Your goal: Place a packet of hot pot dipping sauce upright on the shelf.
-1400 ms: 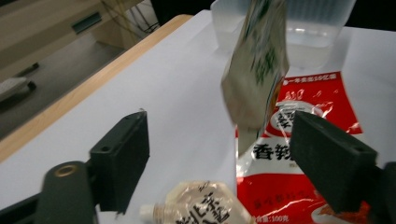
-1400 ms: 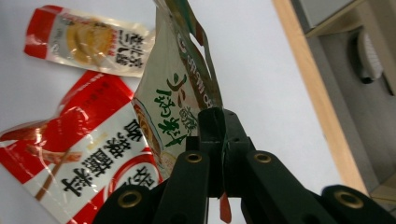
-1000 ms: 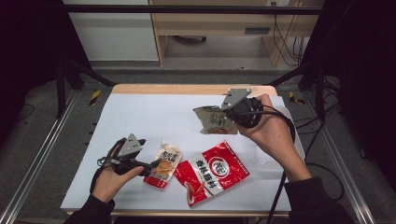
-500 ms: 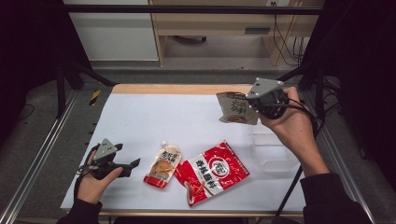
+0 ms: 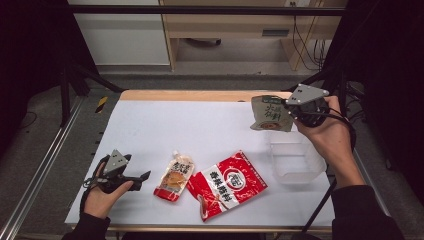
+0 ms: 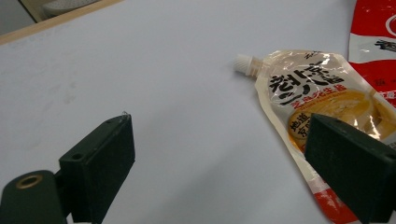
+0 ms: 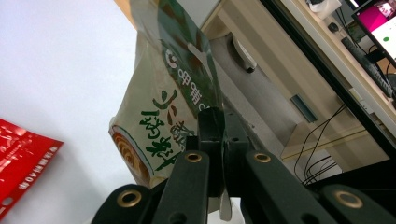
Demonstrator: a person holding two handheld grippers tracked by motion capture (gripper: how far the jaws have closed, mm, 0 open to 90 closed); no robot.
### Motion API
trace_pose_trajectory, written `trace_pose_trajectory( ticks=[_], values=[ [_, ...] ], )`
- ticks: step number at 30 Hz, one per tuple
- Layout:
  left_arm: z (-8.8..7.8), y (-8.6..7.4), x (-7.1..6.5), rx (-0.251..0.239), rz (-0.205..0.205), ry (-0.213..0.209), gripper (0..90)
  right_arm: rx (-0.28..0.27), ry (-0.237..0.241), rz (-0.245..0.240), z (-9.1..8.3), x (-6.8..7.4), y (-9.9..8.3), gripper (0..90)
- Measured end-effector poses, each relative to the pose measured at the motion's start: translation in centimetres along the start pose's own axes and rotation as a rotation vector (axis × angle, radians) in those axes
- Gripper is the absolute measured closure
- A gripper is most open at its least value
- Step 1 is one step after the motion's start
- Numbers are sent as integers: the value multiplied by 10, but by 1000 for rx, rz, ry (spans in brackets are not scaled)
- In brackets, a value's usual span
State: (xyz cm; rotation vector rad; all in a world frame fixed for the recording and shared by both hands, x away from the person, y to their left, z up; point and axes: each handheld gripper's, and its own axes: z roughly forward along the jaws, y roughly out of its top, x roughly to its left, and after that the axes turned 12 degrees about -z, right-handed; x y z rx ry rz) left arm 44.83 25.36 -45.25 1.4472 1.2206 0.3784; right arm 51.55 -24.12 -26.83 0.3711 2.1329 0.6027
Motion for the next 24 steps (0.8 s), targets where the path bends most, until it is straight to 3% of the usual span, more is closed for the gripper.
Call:
trace_pose_trajectory(
  ticks=[10, 24],
  values=[
    [-1, 2, 4, -8, 2, 11, 86, 13, -8, 19, 15, -12, -28, 900],
    [-2, 2, 4, -4, 3, 21, 87, 10, -19, 97, 33, -28, -68, 900]
  ],
)
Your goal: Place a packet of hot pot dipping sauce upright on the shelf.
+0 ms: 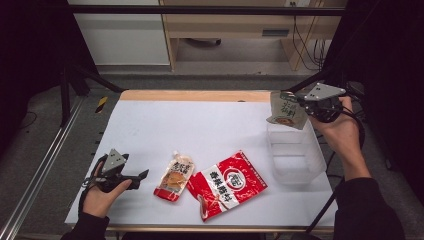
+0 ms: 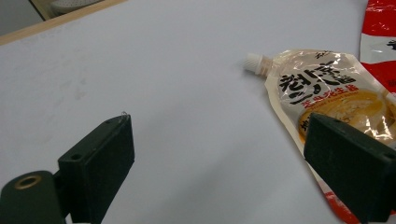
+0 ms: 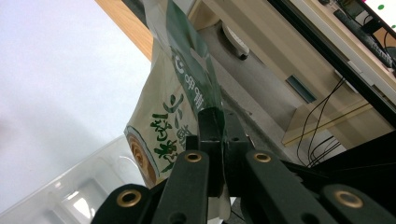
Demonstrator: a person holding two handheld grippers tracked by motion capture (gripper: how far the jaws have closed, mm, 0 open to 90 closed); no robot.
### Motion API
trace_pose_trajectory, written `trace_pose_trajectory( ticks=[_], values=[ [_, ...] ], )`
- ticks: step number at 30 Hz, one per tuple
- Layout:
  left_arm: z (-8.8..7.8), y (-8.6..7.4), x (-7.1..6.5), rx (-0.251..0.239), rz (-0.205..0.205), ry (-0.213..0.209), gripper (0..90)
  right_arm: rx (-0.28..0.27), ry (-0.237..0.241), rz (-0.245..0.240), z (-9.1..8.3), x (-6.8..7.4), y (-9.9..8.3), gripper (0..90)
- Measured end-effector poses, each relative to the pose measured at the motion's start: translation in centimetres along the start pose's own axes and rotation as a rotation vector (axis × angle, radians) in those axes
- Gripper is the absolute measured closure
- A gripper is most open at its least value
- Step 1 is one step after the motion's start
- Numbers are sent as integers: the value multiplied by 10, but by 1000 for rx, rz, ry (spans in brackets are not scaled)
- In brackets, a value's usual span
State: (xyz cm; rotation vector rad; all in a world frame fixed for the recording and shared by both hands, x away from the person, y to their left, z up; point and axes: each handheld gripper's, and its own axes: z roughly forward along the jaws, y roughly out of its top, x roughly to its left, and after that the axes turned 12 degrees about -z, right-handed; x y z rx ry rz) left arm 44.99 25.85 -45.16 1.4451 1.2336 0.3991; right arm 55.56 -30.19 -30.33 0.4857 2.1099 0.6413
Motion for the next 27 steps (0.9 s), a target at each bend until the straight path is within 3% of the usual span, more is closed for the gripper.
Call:
trace_pose_trajectory(
  ticks=[14, 27],
  values=[
    [1, -1, 0, 11, 4, 0, 88, 12, 35, 13, 15, -6, -16, 898],
    [3, -2, -3, 16, 3, -8, 91, 27, 86, 60, 33, 6, -27, 896]
  ],
)
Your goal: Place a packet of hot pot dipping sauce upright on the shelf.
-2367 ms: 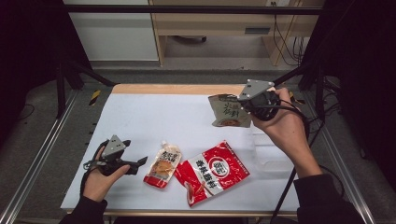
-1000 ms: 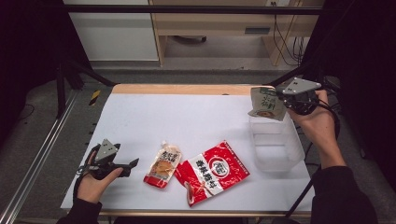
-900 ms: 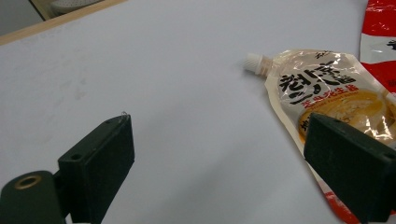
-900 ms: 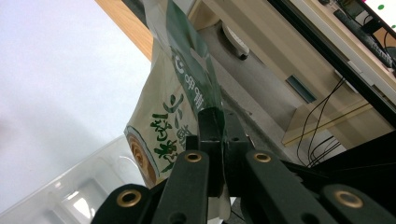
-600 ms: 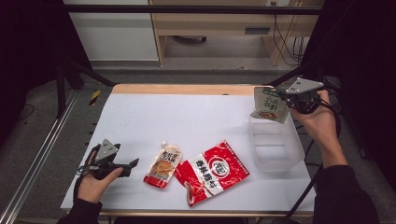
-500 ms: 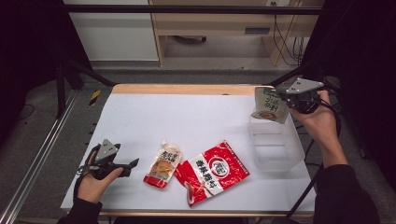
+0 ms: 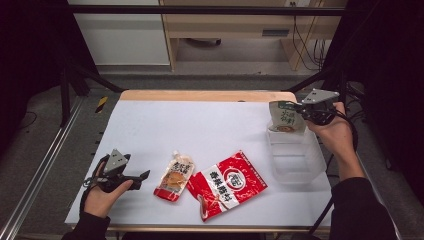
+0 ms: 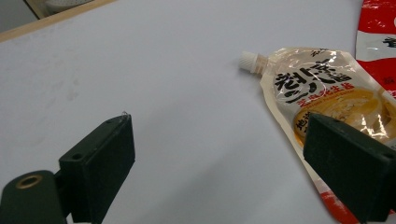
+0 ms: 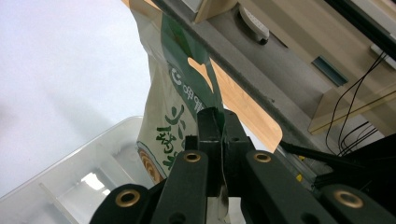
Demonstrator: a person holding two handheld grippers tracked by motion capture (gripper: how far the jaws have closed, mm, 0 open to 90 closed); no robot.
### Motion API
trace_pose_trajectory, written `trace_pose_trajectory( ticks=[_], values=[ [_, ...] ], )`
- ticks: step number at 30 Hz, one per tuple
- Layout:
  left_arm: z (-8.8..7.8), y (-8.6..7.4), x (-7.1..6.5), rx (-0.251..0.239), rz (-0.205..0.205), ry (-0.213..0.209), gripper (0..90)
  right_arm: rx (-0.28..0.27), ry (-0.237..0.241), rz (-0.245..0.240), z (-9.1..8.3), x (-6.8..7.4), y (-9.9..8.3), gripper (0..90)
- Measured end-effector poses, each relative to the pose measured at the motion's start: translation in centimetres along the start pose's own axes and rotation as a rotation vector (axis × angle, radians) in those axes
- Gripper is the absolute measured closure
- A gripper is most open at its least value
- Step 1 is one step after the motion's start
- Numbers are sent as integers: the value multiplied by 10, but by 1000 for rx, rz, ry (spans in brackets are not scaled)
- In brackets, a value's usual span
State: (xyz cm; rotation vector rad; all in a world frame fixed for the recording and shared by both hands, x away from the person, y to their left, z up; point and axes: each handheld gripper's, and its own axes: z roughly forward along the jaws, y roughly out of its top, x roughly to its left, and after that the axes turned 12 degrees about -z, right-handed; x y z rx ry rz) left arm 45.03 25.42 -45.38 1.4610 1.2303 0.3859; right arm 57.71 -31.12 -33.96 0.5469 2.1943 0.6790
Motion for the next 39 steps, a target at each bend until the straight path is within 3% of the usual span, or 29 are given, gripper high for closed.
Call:
trace_pose_trajectory(
  ticks=[4, 15, 17, 25, 31, 35, 39],
  values=[
    [1, 0, -1, -3, -5, -4, 91, 20, 6, 6, 5, 1, -2, 895],
    [1, 0, 0, 3, -5, -4, 91, 51, -11, 148, 13, -7, -15, 894],
    [1, 0, -1, 7, -9, -10, 91, 76, -14, 141, 14, -7, -17, 893],
    [2, -1, -3, 7, -7, -15, 91, 68, -15, 166, 16, -4, -18, 859],
    [1, -1, -3, 4, -6, -13, 91, 81, -18, 180, 16, -2, -19, 732],
    [1, -1, -2, 4, -5, -13, 91, 82, -53, 186, 12, 0, -17, 567],
    [1, -1, -2, 3, -7, -13, 91, 107, -89, 160, 9, 4, -12, 407]
  ],
)
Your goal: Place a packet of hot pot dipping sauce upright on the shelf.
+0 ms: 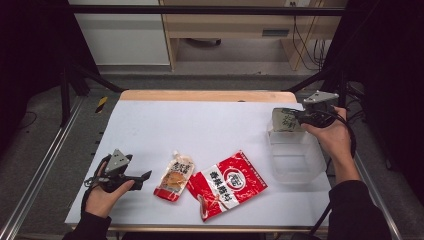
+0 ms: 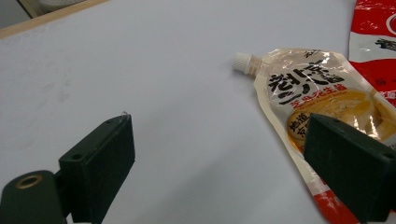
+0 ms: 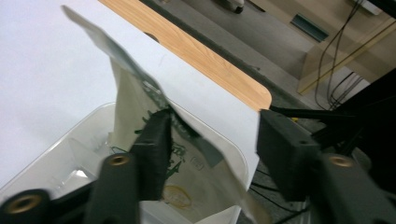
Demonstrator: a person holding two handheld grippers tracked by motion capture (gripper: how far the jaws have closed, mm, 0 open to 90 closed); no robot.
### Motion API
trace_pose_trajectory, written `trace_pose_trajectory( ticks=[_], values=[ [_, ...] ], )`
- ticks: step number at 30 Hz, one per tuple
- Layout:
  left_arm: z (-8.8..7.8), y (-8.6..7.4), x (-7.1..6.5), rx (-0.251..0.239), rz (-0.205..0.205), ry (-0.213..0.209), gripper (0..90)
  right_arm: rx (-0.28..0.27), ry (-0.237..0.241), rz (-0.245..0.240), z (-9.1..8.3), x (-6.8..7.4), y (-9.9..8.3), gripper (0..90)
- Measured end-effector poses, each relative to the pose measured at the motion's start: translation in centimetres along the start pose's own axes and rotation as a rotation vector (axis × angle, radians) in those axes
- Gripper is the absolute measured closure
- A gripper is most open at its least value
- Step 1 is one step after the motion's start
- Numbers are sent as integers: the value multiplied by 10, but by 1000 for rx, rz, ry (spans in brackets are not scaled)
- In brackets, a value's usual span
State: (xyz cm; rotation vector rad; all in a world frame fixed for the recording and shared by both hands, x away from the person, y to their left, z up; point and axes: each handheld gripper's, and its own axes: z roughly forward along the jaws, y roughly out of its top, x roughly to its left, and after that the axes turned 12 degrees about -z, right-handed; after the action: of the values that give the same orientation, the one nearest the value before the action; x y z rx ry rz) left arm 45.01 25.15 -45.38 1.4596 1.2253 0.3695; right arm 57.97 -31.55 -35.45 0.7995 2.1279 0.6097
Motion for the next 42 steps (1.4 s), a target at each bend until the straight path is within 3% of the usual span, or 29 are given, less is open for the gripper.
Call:
trace_pose_trajectory(
  ticks=[3, 13, 24, 42],
  values=[
    [-1, 0, 0, 1, 5, 1, 91, 2, -5, -5, -2, 3, 1, 335],
    [-1, 1, 1, -1, 3, -1, 91, -9, 7, -8, -10, 14, 2, 280],
    [-1, 0, 0, 2, 5, -3, 90, -58, 48, -41, -33, 43, 7, 175],
    [0, -1, -2, 4, 18, -3, 90, -184, 47, -114, -76, 89, 50, 116]
  ],
)
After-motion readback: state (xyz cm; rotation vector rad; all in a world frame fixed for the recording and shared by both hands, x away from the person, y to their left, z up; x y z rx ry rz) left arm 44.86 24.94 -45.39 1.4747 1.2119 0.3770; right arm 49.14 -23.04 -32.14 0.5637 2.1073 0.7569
